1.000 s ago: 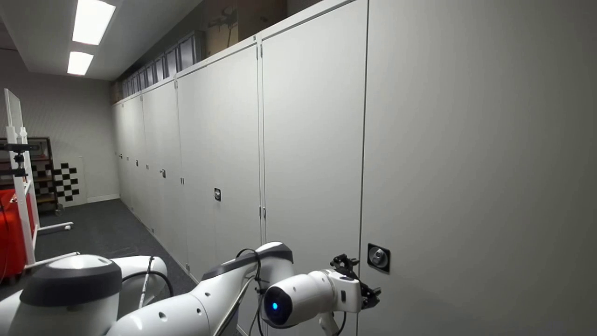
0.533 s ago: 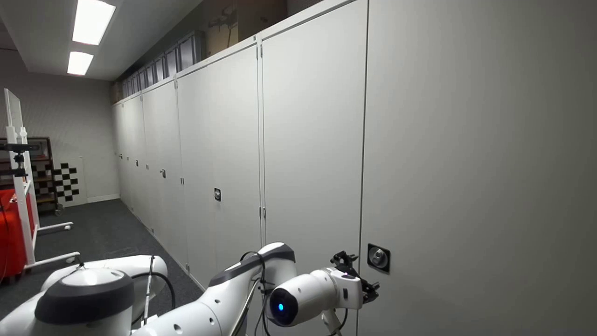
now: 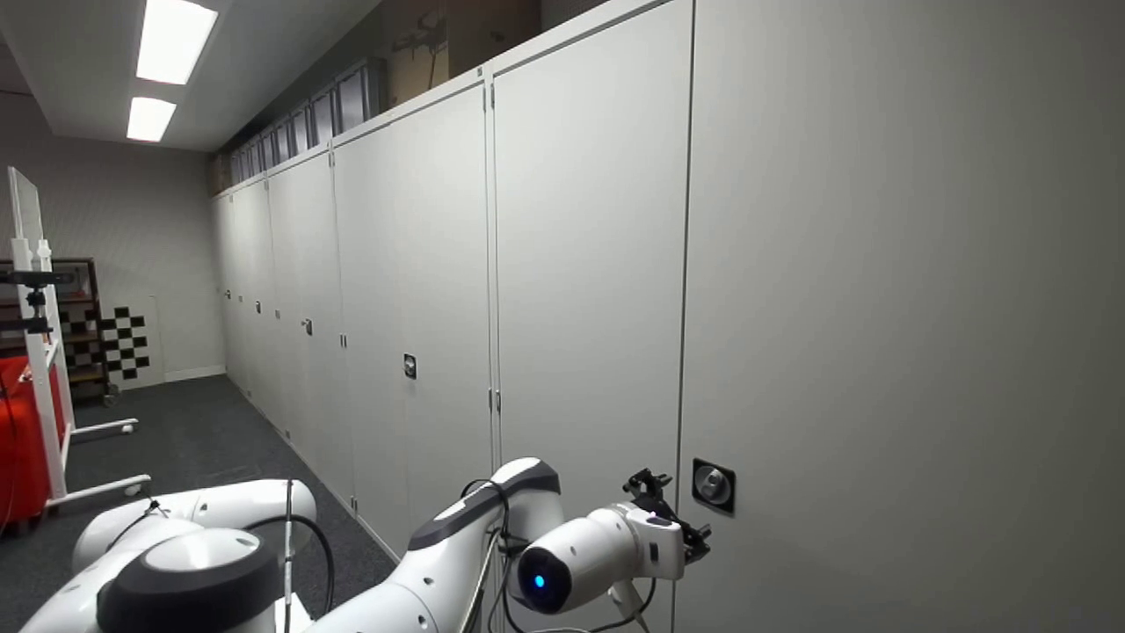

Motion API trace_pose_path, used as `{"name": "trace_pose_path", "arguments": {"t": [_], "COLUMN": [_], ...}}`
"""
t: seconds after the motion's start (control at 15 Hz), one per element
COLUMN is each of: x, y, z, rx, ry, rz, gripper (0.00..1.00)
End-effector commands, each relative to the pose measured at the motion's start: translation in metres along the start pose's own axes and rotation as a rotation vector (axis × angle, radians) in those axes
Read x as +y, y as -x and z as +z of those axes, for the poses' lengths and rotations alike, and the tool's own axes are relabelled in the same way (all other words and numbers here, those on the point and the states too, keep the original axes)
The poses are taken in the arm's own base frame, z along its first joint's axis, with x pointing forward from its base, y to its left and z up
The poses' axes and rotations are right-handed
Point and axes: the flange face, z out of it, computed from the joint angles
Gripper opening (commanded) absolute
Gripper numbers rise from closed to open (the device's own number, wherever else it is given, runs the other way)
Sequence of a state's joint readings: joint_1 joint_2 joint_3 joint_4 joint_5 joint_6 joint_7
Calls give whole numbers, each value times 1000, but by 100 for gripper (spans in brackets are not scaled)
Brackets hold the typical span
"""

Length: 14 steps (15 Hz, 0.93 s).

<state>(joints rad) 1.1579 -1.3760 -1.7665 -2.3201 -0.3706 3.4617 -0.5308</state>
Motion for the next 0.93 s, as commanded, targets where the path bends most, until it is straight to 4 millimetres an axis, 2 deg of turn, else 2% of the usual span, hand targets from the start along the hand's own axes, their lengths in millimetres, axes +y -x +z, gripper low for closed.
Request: {"name": "trace_pose_path", "arguments": {"t": [0.0, 0.4, 0.87], "x": [1, 3, 5], "y": [3, 16, 14], "z": [15, 29, 52], "rx": [23, 15, 22], "ry": [-29, -41, -43], "rz": [25, 35, 25], "gripper": [100, 100, 100]}}
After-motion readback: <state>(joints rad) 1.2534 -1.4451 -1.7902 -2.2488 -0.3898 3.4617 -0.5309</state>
